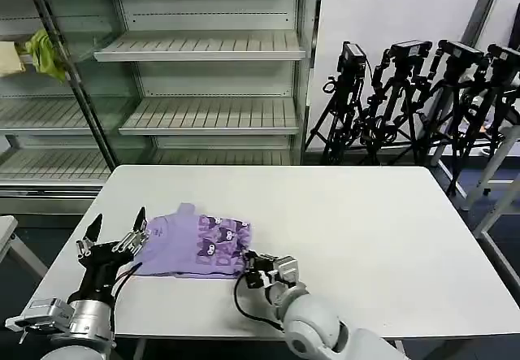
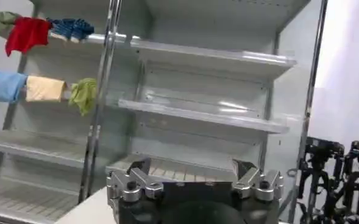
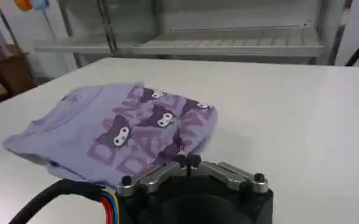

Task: Fold and organize the clothes.

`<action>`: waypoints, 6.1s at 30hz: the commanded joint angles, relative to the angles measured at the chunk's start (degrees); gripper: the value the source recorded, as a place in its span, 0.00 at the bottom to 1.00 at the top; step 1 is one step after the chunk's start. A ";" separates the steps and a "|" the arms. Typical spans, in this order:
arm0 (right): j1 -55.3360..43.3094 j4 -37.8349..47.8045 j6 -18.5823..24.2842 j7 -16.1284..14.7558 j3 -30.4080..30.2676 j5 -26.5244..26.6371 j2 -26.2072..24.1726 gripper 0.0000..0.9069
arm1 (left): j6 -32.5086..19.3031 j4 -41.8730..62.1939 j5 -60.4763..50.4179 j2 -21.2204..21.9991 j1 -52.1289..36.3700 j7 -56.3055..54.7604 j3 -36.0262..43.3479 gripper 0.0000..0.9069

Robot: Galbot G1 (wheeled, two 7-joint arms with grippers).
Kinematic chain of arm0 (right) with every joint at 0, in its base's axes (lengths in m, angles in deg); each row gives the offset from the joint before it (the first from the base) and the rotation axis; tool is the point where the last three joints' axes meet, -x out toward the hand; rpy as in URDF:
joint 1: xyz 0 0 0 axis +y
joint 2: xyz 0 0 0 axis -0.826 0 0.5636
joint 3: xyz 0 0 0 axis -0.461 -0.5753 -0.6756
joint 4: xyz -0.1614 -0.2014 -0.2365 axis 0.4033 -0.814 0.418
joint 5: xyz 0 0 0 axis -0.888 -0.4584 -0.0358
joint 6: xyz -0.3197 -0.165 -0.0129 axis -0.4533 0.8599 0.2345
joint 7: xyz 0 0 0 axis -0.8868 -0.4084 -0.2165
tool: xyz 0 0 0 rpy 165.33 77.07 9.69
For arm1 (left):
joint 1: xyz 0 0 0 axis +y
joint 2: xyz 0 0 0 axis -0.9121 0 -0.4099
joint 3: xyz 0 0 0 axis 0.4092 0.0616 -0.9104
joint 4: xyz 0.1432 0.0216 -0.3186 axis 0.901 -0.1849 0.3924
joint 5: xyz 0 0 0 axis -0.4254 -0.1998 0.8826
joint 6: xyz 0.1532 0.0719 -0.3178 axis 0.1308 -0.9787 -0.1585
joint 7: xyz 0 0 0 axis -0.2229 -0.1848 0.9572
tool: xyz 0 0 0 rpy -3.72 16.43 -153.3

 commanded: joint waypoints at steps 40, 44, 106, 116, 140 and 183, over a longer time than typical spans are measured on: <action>23.98 -14.47 0.81 0.21 30.56 -10.98 -18.01 1.00 | -0.28 1.53 -0.71 -0.85 -2.99 0.29 8.27 1.00; 23.98 -14.28 1.13 0.43 30.56 -12.30 -17.63 1.00 | -0.12 1.59 -0.65 -1.41 -2.95 0.57 8.15 1.00; 25.83 -19.06 15.26 -28.97 59.19 -35.38 3.03 1.00 | -11.30 2.63 -8.32 -6.14 -7.68 0.42 6.75 1.00; 26.49 -18.46 16.31 -27.20 59.02 -36.46 3.20 1.00 | -11.26 1.92 -8.13 -6.17 -7.34 0.72 6.44 1.00; 27.20 -19.24 18.33 -25.08 58.58 -38.07 3.79 1.00 | -11.33 0.37 -7.74 -5.58 -6.94 1.05 6.10 1.00; 27.01 -18.36 19.40 -25.04 58.61 -38.53 3.77 1.00 | -10.74 -2.49 -8.66 -3.67 -5.40 2.42 6.12 1.00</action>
